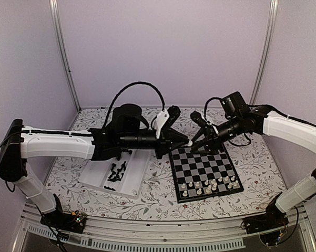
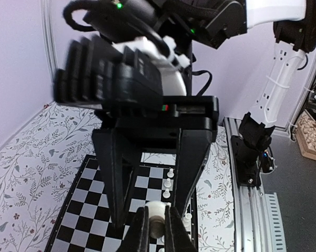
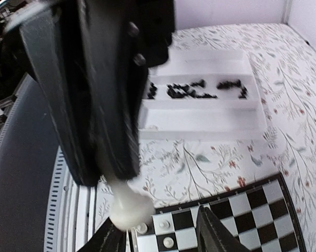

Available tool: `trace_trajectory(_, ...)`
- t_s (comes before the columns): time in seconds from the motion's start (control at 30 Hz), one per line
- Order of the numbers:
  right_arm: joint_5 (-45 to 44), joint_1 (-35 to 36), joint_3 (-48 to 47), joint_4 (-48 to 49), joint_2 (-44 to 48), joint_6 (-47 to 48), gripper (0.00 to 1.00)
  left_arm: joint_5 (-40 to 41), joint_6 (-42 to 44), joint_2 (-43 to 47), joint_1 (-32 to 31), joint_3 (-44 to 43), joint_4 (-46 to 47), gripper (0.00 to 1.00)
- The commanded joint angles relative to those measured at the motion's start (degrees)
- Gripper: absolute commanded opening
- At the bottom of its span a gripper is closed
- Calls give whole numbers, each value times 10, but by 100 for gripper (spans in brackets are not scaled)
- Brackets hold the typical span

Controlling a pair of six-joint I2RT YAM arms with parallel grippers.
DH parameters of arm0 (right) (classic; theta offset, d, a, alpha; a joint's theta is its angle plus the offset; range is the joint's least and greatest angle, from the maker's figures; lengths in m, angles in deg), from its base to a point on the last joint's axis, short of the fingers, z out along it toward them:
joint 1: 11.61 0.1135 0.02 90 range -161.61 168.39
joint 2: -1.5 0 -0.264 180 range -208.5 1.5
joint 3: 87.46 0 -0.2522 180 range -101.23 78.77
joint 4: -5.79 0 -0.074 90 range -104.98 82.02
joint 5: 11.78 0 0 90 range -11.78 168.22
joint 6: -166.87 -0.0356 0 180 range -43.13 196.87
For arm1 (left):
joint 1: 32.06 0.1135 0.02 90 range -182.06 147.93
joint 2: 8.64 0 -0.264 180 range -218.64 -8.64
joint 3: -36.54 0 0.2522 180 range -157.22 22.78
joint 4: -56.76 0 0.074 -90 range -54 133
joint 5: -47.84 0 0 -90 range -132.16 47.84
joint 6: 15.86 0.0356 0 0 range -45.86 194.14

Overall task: Set up the chess pieces on the board
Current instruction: Pick up the chess piece from the chessboard.

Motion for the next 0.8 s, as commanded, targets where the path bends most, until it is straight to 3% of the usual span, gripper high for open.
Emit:
trace_trajectory(0.0,-133,-83,82,-37,60,70,50,1,19,-20,-7,-32,-78,3)
trace_trajectory(0.23,-165,-183,178,-52,143,95,52,-7,54,-57,-18,-55,-154,2)
trace_trajectory(0.5,-142,-195,192,-73,195,74,50,-24,83,-119,-45,-93,-220,1)
trace_trajectory(0.67,-135,-172,162,-134,155,131,34,-12,76,-110,-46,-61,-213,1)
trace_trajectory(0.77,-163,-149,164,-134,135,139,31,-5,66,-94,-46,-40,-208,1)
